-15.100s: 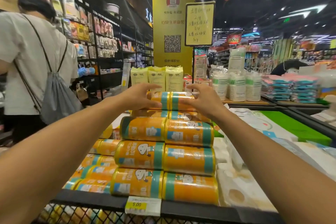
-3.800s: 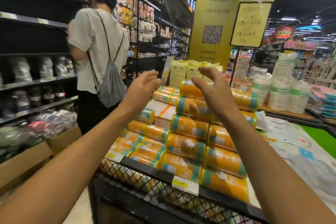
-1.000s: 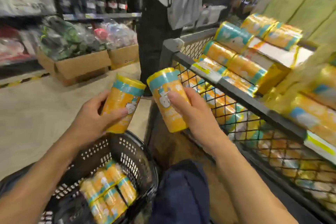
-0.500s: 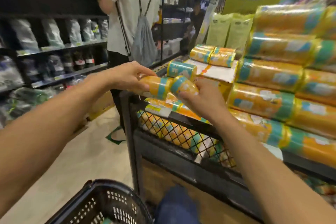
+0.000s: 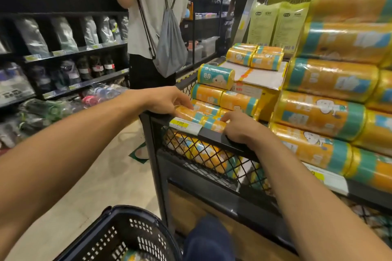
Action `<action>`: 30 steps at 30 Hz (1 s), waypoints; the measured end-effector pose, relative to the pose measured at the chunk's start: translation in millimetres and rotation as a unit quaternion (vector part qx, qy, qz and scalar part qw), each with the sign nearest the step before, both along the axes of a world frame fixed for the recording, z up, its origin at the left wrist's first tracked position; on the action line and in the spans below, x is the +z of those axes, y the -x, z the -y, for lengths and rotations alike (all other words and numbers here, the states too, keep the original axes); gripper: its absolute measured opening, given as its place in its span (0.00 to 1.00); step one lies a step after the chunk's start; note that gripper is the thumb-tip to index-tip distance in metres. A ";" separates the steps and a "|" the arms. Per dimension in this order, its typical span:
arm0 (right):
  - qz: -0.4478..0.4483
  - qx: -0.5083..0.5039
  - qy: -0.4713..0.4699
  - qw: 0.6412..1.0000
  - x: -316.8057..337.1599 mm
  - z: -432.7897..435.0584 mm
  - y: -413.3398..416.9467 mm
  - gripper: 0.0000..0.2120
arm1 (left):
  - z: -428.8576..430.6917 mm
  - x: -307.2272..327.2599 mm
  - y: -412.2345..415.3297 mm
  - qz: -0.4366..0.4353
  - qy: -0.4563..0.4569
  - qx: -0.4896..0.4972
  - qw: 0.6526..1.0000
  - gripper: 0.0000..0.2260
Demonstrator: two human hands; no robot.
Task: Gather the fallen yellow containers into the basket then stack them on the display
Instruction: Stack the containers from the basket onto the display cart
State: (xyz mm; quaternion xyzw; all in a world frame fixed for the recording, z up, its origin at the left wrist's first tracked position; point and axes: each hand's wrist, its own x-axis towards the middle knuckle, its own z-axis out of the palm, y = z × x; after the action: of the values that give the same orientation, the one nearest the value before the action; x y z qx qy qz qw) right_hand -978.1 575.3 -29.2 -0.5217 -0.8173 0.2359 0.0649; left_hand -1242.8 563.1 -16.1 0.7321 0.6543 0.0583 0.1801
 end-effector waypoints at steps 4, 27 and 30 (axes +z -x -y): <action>-0.037 -0.021 0.025 0.999 -2.0 -4.7 4.0 0.13 | -2.3 0.4 -0.6 -0.019 0.009 0.002 1.000 0.20; -0.063 -0.069 0.066 0.993 -8.5 -18.0 15.0 0.24 | -28.9 26.6 -18.2 -0.026 0.176 0.075 0.981 0.10; -0.138 -0.119 0.057 0.982 -11.3 -18.4 15.3 0.21 | -6.7 30.6 -21.3 0.052 0.073 0.078 0.993 0.07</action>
State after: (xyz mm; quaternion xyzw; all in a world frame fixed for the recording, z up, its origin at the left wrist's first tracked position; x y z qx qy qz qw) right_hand -993.4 593.6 -40.5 -0.5808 -0.7177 0.3421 0.1748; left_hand -1221.5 569.7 14.5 0.6600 0.7015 0.0619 0.2616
